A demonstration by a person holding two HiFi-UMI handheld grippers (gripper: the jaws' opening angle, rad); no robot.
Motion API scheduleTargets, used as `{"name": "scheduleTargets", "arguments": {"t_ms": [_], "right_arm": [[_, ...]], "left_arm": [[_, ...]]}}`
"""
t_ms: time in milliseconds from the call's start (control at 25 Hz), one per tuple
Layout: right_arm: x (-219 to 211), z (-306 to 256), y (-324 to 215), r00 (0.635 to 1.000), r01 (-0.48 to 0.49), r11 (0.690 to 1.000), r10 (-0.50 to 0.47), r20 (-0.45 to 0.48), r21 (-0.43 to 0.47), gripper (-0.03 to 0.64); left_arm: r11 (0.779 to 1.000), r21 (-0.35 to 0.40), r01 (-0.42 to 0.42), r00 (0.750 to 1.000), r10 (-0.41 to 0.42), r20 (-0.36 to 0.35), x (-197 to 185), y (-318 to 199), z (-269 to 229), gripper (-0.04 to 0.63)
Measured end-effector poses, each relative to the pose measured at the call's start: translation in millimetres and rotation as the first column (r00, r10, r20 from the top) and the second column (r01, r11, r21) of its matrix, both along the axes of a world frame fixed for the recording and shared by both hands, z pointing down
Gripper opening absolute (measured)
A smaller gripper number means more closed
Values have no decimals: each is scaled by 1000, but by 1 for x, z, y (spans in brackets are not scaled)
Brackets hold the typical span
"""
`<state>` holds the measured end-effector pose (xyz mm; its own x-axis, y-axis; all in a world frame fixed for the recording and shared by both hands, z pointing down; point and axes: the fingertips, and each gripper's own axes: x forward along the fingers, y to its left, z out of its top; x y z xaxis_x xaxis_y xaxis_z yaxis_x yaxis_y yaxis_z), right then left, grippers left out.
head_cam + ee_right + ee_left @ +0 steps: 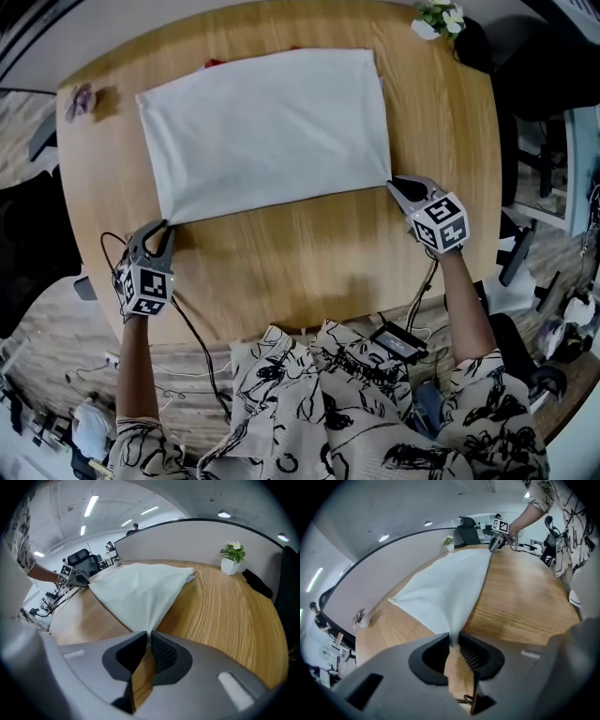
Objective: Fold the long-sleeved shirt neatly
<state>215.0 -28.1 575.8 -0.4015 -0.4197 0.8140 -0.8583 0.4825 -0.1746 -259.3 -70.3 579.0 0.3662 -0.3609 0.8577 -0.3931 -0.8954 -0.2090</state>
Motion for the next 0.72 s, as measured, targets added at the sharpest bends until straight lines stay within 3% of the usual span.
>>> {"name": "scheduleTargets", "arguments": {"t_ms": [40, 120, 240, 320, 440, 560, 720], "right_arm": [[1, -1, -1, 1000, -2, 1000, 2, 0, 2, 53], [5, -8, -2, 1000, -5, 1000, 5, 1, 29, 122], [18, -38, 0, 999, -39, 992, 35, 33, 121, 169], [30, -73, -1, 995, -81, 972, 67, 68, 222, 163], [46, -140, -4, 982, -168, 903, 117, 150, 396, 91], [64, -201, 1, 955, -267, 810, 148, 258, 523, 8], [80, -266, 17, 945, -308, 698, 148, 290, 647, 8]], "left_arm": [[1000, -11, 16, 1000, -16, -7, 0, 1, -1, 94], [998, -34, 56, 998, -57, -25, -1, 4, -7, 220], [986, -38, 159, 983, -162, -89, 1, 15, -30, 236], [967, -8, 253, 953, -251, -171, 1, 21, -54, 230], [917, 63, 394, 877, -354, -325, -3, 28, -108, 136], [863, 142, 485, 804, -375, -461, 1, 42, -168, 8], [816, 242, 525, 746, -305, -591, 17, 59, -245, 5]]}}
